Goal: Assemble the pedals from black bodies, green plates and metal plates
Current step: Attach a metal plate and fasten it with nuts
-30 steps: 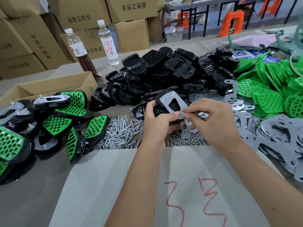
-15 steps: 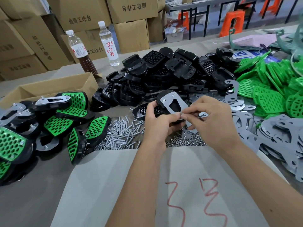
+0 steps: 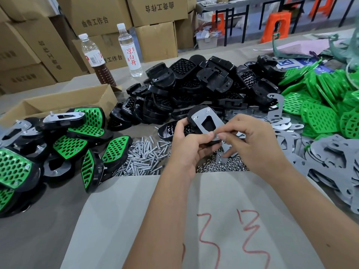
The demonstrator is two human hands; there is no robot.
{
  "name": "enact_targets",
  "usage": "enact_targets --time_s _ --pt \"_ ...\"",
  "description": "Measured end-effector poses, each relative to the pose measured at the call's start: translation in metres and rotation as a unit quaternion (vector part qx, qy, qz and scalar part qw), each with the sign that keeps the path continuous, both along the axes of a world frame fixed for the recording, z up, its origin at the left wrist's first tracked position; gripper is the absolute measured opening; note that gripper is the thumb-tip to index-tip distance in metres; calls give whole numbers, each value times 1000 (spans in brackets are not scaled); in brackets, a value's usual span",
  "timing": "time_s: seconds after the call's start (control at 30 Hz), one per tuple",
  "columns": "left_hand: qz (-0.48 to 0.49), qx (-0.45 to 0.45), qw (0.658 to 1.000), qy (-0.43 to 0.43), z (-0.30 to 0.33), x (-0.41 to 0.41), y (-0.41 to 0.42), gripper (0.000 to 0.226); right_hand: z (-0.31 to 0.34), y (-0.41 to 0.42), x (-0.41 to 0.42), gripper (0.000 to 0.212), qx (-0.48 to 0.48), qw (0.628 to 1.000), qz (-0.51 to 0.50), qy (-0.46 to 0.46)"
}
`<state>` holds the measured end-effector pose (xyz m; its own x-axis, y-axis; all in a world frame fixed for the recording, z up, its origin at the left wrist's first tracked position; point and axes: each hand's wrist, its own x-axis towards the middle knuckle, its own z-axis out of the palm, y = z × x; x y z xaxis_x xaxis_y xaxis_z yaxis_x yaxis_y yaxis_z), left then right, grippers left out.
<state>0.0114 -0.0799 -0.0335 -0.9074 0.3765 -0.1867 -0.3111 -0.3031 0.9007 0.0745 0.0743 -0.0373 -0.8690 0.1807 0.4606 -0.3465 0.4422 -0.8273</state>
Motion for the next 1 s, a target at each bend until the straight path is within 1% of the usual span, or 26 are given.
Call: enact_targets --time_s 0.2,0.33,0.4,0.5,0.63,0.9,1.0 --pt "25 -4 1000 4 -1 2 3 56 -3 -2 0 7 64 996 -59 30" --pt "39 -14 999 18 -1 3 5 56 -4 1 -2 5 121 989 -69 45" --pt "42 -19 999 21 -2 4 6 57 -3 2 -2 5 134 987 -72 51" --pt "42 -18 999 18 -2 4 6 57 -4 0 -2 3 111 991 -60 53" --pt "40 -7 999 3 -2 2 4 58 -5 0 -1 10 50 996 -53 52" --pt "30 -13 999 2 -2 2 3 57 -7 -1 -3 12 41 996 -54 51" --pt "28 -17 999 7 -3 2 3 57 -9 -1 -5 11 72 993 -64 66"
